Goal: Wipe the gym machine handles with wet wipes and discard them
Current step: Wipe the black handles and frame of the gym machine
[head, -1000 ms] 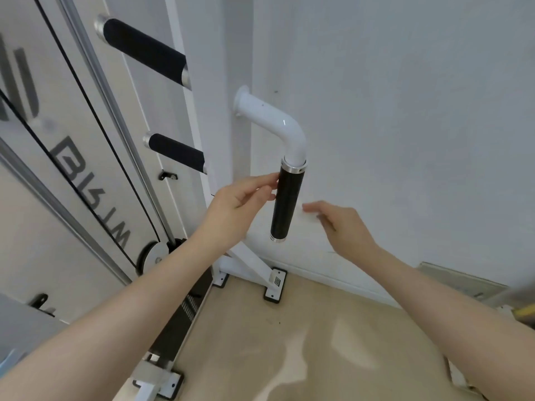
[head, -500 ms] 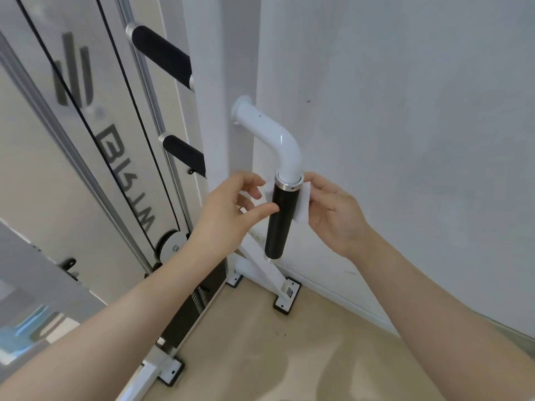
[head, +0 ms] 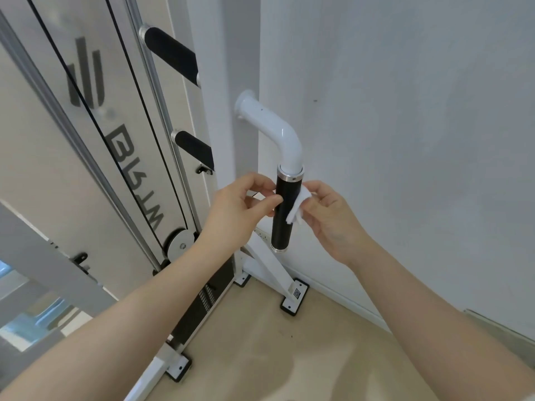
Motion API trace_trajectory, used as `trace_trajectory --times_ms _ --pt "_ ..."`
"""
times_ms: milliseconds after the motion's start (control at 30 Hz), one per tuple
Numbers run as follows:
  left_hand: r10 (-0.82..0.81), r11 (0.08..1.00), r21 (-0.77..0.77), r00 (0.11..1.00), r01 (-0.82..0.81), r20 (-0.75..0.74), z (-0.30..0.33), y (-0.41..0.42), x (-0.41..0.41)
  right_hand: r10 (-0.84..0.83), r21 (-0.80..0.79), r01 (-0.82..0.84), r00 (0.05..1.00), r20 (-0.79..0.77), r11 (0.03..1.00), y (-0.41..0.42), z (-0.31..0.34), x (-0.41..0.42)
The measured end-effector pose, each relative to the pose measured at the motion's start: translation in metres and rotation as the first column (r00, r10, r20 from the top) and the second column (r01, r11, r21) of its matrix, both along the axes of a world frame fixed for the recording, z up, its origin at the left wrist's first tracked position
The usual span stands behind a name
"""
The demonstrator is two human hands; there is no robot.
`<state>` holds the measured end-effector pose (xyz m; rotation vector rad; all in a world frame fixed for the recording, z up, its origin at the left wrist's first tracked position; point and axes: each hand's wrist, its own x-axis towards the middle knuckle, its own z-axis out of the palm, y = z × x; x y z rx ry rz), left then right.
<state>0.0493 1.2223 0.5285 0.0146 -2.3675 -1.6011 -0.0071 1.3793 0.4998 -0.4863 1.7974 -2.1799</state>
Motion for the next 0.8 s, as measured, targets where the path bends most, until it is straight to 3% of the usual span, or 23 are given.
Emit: trace_trajectory --times_ms 67,233,400,600,733,800 --pt "0.019 1.000 0.001 1.000 -0.019 0.003 0.000 0.002 -0.003 -0.057 0.063 0.059 0.998 -0.024 0.996 0.001 0.004 0.002" --pt "0.029 0.999 0.045 0.999 -0.028 -0.016 -0.002 0.003 -0.009 -0.182 -0.028 0.180 0.959 -0.217 0.983 -0.002 0.021 0.002" --pt "-0.012 1.000 -0.004 1.000 0.012 0.003 0.002 -0.002 -0.009 -0.109 0.307 0.169 0.973 -0.204 0.937 -0.003 -0.027 0.017" --pt "-0.049 0.999 -0.013 0.998 0.049 0.026 0.006 -0.004 -0.012 -0.271 0.082 0.291 0.943 -0.195 0.953 -0.017 -0.003 0.017" --pt "-0.101 0.993 -0.056 0.994 0.103 0.042 0.009 -0.010 -0.015 -0.239 0.353 0.269 0.963 -0.128 0.896 -0.018 -0.046 0.033" --pt "-0.133 0.988 -0.073 0.990 0.136 0.040 0.008 -0.012 -0.017 -0.285 0.370 0.317 0.948 -0.142 0.873 -0.019 -0.043 0.031"
